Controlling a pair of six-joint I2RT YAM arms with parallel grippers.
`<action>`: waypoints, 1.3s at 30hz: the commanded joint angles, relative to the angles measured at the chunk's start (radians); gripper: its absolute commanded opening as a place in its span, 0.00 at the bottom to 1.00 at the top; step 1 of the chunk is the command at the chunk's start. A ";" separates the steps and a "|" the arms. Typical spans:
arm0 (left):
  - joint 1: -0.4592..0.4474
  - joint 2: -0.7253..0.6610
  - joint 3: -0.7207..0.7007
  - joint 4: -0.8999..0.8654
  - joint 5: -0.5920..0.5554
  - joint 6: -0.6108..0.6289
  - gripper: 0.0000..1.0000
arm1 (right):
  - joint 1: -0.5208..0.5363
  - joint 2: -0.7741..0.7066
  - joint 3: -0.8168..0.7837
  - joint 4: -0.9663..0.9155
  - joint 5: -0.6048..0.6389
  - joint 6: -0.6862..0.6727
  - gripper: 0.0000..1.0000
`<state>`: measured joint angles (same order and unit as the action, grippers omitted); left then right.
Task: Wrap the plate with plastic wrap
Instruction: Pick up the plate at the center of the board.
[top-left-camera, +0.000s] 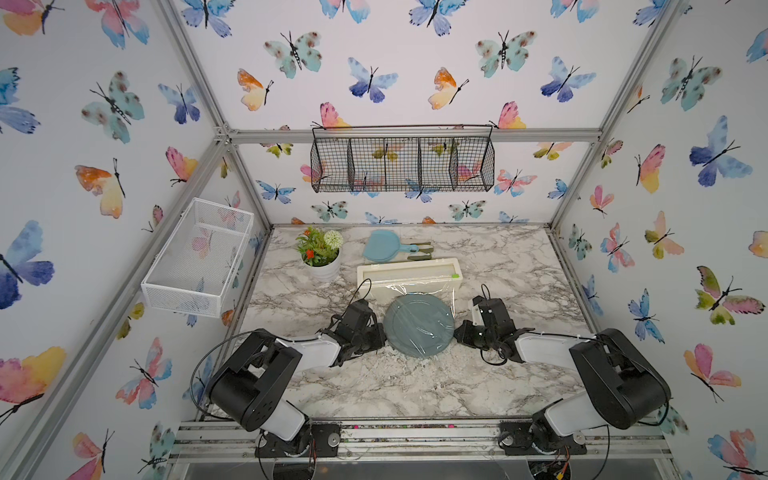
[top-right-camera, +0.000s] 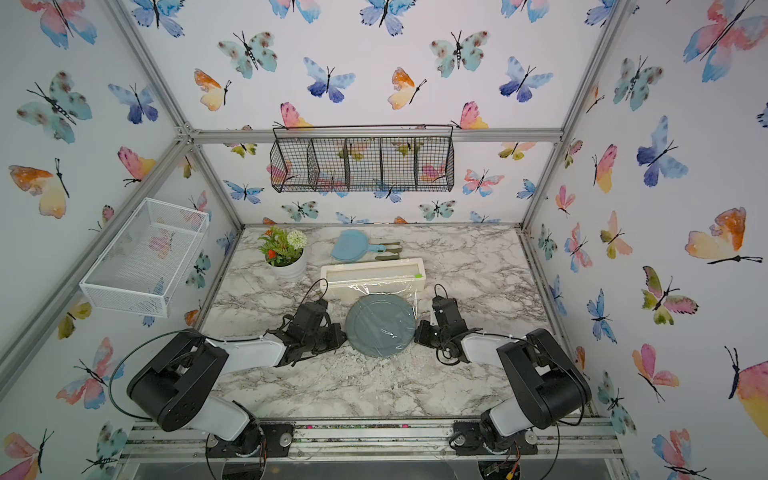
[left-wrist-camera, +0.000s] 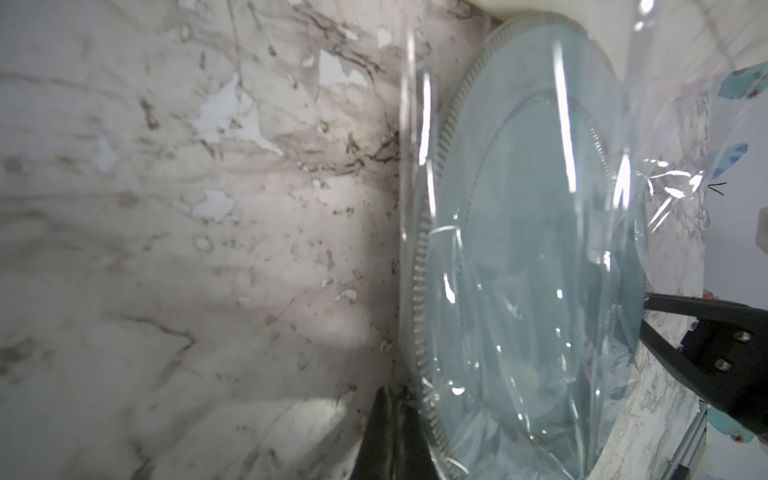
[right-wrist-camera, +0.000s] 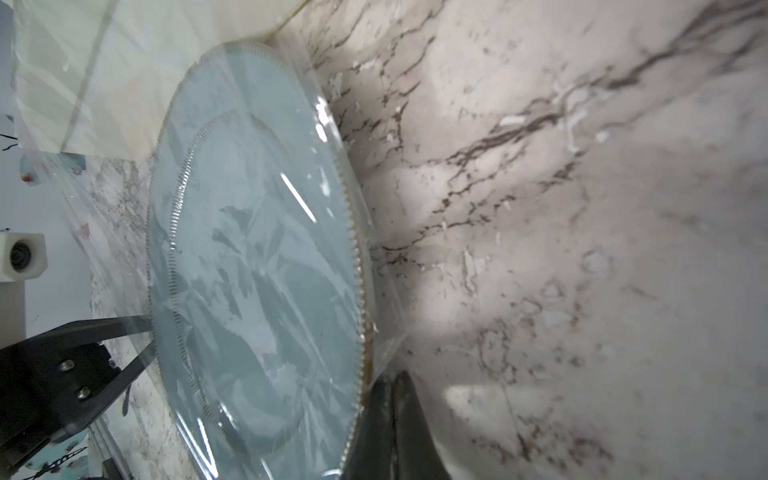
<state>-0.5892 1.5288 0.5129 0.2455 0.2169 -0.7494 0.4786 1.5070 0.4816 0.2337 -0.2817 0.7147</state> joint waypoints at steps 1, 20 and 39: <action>0.003 0.041 -0.031 -0.111 -0.031 0.007 0.00 | -0.003 0.002 -0.005 -0.069 0.081 -0.003 0.08; 0.012 -0.304 0.058 -0.521 -0.161 0.082 0.70 | -0.002 -0.311 0.026 -0.291 -0.041 0.097 0.55; 0.017 -0.192 -0.011 -0.164 0.179 -0.084 0.69 | -0.001 -0.041 -0.147 0.326 -0.150 0.383 0.56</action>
<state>-0.5766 1.3014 0.5064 0.0124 0.3515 -0.8150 0.4774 1.4330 0.3481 0.4530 -0.4213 1.0618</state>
